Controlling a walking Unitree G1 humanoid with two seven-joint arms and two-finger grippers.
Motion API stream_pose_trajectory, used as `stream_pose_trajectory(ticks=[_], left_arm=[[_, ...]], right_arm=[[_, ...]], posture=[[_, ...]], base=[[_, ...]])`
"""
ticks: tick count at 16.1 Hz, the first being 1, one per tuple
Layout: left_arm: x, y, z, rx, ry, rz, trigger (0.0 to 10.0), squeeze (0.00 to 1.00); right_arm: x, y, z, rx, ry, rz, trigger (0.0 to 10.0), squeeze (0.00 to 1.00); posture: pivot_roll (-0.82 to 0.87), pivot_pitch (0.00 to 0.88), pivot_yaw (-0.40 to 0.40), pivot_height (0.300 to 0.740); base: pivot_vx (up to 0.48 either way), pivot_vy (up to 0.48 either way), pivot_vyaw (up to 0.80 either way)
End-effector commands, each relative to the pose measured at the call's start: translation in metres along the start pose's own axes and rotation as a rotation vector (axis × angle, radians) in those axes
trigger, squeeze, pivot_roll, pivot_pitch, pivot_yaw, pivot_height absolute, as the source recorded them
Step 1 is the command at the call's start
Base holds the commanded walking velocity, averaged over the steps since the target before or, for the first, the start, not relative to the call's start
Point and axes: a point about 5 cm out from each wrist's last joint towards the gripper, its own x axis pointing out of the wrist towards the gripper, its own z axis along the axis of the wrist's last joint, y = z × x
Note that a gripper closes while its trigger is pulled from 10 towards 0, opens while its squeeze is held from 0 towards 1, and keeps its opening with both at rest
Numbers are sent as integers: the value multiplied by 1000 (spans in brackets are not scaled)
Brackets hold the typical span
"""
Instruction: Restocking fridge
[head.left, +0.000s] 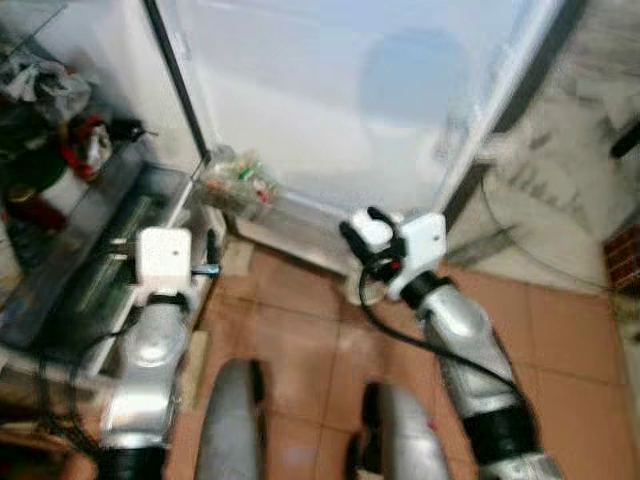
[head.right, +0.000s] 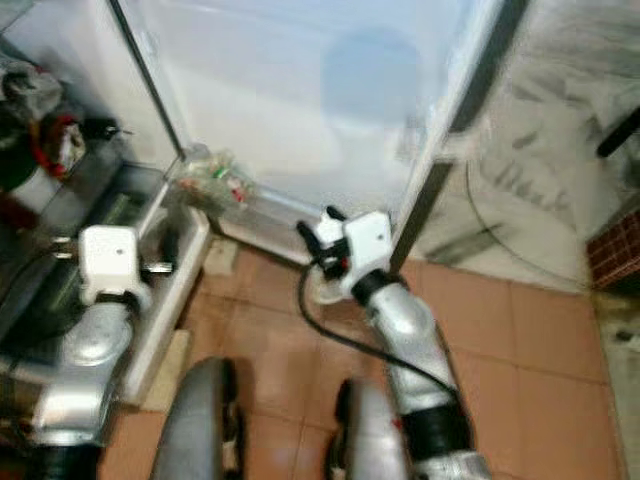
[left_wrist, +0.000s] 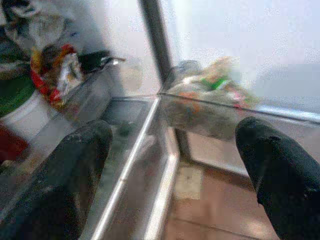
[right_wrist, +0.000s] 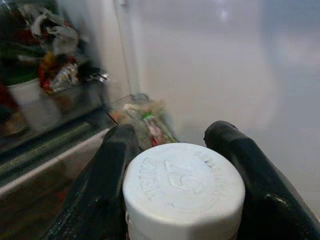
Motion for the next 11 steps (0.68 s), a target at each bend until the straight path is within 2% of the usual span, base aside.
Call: stream_pose_trajectory(ticks=[1, 4, 7, 11], left_arm=[[0, 1, -3, 1, 13, 15, 10000, 0], [1, 0, -1, 8, 6, 24, 10000, 0], [2, 0, -1, 3, 8, 31, 10000, 0], [2, 2, -4, 31, 32, 97, 10000, 0]], right_arm=[[5, 8, 11, -6, -48, 52, 10000, 0], [7, 13, 18, -28, -74, 98, 10000, 0], [10, 13, 22, -22, -89, 100, 10000, 0], [22, 15, 28, -13, -115, 137, 10000, 0]], posture=[[86, 181, -14, 631], [85, 178, -15, 631], [84, 181, -17, 631], [84, 191, -17, 631]], base=[[0, 0, 0], [0, 0, 0], [0, 0, 681], [0, 0, 0]])
